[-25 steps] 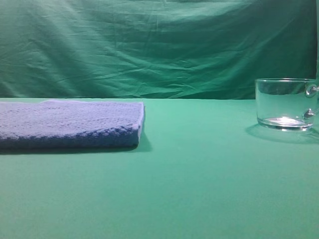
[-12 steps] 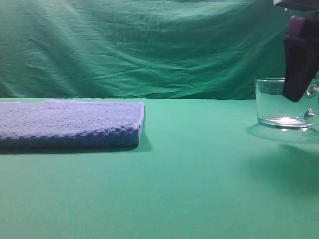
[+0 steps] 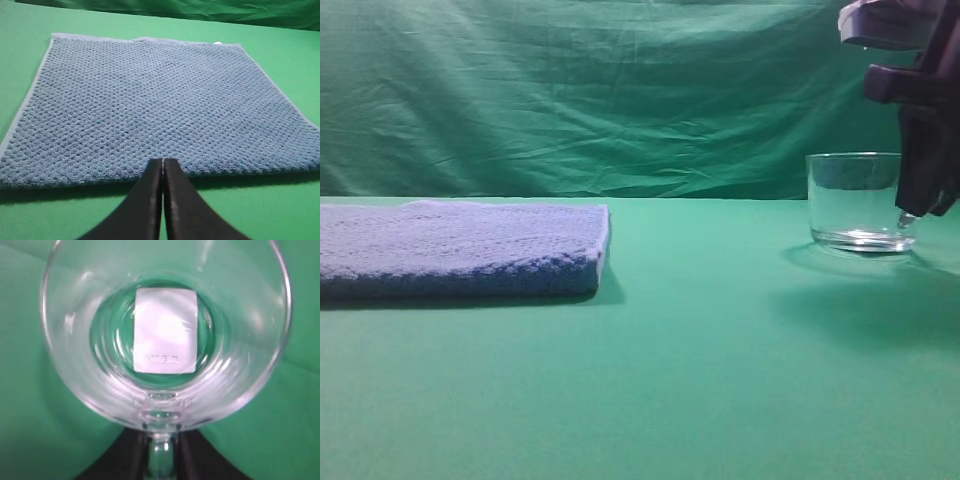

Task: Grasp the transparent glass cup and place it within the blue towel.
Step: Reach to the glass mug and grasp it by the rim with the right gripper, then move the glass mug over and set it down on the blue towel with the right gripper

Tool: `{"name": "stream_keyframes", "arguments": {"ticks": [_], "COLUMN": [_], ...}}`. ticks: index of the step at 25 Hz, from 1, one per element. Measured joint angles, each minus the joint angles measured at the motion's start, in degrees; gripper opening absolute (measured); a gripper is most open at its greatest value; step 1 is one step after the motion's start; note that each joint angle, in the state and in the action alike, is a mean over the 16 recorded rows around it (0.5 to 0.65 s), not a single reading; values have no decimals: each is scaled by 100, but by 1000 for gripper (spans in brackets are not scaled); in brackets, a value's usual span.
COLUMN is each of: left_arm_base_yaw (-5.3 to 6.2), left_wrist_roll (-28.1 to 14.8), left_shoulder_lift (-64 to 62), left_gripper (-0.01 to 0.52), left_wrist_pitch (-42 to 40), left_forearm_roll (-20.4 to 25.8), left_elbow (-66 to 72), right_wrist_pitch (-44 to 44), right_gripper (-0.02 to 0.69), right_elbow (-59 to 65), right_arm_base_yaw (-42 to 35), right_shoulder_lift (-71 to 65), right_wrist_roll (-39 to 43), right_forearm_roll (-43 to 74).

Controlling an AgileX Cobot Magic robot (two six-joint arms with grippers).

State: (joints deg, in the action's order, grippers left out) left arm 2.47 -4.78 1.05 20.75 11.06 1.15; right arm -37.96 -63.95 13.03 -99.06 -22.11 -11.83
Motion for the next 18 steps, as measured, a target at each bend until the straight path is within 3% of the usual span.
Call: {"name": "stream_keyframes", "arguments": {"ticks": [9, 18], "left_arm_base_yaw": [0, 0], "left_wrist_roll": [0, 0], "left_shoulder_lift": [0, 0], "left_gripper": [0, 0], "left_wrist_pitch": [0, 0], "left_forearm_roll": [0, 0], "left_elbow": [0, 0], "right_wrist_pitch": [-270, -308], "right_gripper": [102, 102], "right_elbow": [-1776, -3883], "right_arm_base_yaw": [966, 2230], "right_shoulder_lift": [-499, -2064], "right_wrist_roll": [-67, -292], "right_forearm_roll": [34, 17]}}
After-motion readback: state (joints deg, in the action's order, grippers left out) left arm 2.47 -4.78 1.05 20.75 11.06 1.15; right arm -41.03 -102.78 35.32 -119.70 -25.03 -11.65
